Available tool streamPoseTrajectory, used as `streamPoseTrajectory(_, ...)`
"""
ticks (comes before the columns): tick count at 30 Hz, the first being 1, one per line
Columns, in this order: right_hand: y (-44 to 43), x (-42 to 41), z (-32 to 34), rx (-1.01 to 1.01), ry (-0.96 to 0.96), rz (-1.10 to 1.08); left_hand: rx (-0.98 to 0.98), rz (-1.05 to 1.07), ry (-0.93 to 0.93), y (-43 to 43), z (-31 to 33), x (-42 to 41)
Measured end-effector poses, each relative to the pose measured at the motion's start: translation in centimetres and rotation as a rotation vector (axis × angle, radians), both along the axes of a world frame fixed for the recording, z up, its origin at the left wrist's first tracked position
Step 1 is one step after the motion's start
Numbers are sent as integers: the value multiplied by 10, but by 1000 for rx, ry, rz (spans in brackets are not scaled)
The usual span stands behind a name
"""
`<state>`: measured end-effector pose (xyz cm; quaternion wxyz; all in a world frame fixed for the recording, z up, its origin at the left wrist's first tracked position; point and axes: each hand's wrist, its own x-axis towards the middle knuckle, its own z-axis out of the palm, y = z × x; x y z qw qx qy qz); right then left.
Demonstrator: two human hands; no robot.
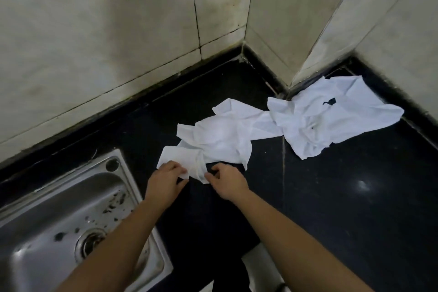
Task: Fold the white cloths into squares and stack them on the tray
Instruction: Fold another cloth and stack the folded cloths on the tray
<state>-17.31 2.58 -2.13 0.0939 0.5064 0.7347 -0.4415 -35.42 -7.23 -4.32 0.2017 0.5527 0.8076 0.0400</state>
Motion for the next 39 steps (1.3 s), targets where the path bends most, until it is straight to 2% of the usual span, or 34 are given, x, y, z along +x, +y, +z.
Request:
streamPoseTrajectory(5, 3, -7, -7, -26, -2, -1, 132, 57, -73, 3, 7, -5)
streamPoseTrajectory(9, 19, 20, 10, -157, 222, -294, 231, 349, -278, 23, 45, 0)
streamPoseTrajectory(11, 33, 44, 29, -226, 360, -471, 298, 412, -382, 42, 68, 10)
streamPoseTrajectory(16, 69, 132, 88, -230, 588, -796, 380, 334, -569, 96, 125, 70)
streamPoseTrajectory(20, 77, 212, 123, -254, 707, -794, 362, 284, -720, 123, 158, 151)
streamPoseTrajectory(25, 71, 306, 133, -328, 837, -820, 275, 315, -867, 132, 180, 242)
streamPoseTrajectory(29, 55, 377, 135, -321, 799, -702, 185, 276, -899, 127, 192, 304)
streamPoseTrajectory(33, 46, 425, 118, -119, 614, -679, 148, 129, -790, 123, 192, 345)
streamPoseTrajectory(35, 43, 441, 111, 17, 418, -636, 165, 104, -778, 122, 191, 361)
streamPoseTrajectory(37, 38, 450, 111, 132, 158, -501, 176, 87, -831, 120, 191, 373)
streamPoseTrajectory(39, 33, 448, 108, 239, 70, -399, 189, 69, -888, 120, 190, 380)
